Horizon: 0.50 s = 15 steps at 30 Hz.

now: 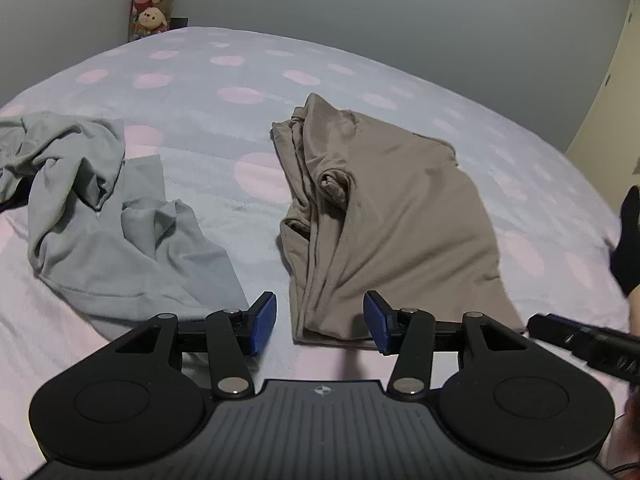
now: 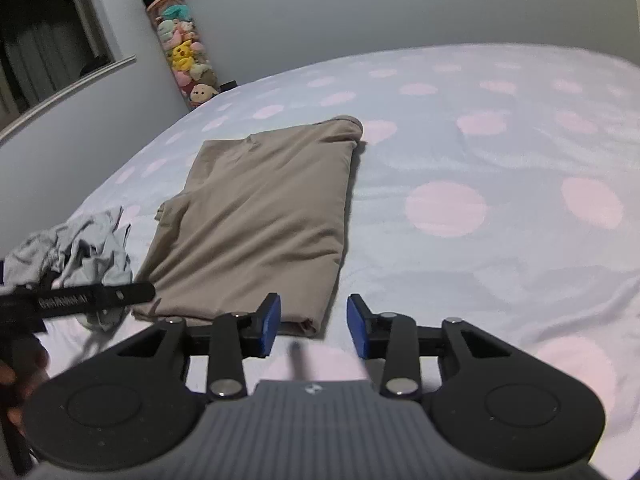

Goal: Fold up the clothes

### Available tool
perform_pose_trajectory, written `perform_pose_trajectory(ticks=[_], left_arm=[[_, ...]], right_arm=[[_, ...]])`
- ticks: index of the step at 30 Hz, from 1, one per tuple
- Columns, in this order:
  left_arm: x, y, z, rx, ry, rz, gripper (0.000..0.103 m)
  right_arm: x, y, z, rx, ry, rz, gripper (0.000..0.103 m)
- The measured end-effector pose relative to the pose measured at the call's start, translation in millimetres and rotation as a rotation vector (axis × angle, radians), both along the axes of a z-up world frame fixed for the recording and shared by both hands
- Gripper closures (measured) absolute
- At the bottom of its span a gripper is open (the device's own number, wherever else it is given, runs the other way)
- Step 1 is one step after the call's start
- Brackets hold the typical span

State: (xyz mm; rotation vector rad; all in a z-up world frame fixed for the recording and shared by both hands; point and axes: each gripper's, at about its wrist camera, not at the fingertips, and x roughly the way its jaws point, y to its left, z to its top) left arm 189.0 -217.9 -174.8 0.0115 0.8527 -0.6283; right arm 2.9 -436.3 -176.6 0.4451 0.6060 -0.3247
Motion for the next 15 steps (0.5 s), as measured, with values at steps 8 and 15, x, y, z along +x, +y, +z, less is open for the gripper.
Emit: perform_pose_trajectory(ticks=[8, 15], left_arm=[[3, 0, -9, -0.017, 0.049, -0.001, 0.075], [-1, 4, 1, -0.102, 0.098, -0.012, 0.097]], right_arm=[[19, -13, -23, 0.161, -0.015, -0.018, 0.062], [22, -18, -23, 0.256, -0.058, -0.035, 0.094]])
